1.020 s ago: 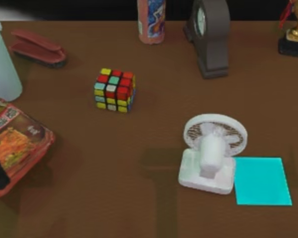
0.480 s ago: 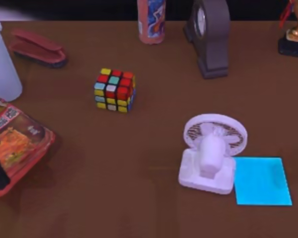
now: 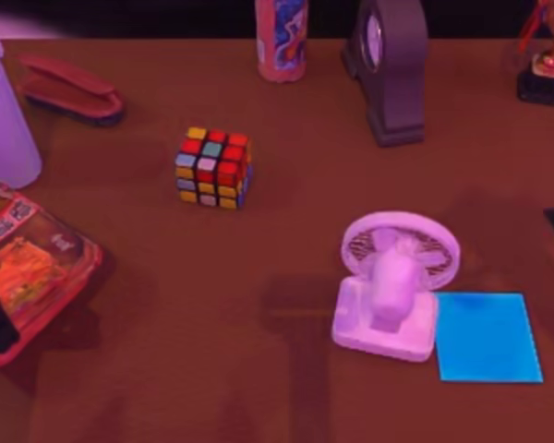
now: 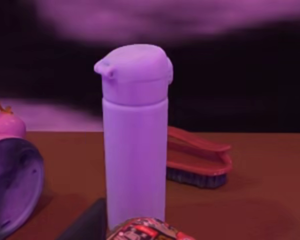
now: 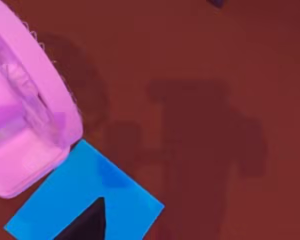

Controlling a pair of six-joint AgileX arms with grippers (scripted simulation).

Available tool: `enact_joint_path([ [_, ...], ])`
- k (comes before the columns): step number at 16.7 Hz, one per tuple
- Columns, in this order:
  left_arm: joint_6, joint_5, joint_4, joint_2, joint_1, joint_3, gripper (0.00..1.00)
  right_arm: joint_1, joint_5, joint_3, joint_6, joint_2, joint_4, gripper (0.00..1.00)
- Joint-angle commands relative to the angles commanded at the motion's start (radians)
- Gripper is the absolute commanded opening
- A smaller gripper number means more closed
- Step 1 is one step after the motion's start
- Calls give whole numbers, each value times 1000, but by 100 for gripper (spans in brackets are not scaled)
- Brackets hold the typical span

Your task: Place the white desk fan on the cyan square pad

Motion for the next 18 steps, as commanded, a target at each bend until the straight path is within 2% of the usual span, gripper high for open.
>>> enact_joint_path([
  [6, 0, 0, 0, 0, 0, 0, 100, 160, 3, 547, -198, 569, -396, 100],
  [10, 0, 0, 0, 0, 0, 0, 100, 235, 4, 799, -291, 839, -584, 100],
  [13, 0, 0, 0, 0, 0, 0, 100, 267, 4, 897, -330, 948, -664, 100],
  [18, 0, 0, 0, 0, 0, 0, 100, 273, 4, 915, -338, 968, -679, 100],
])
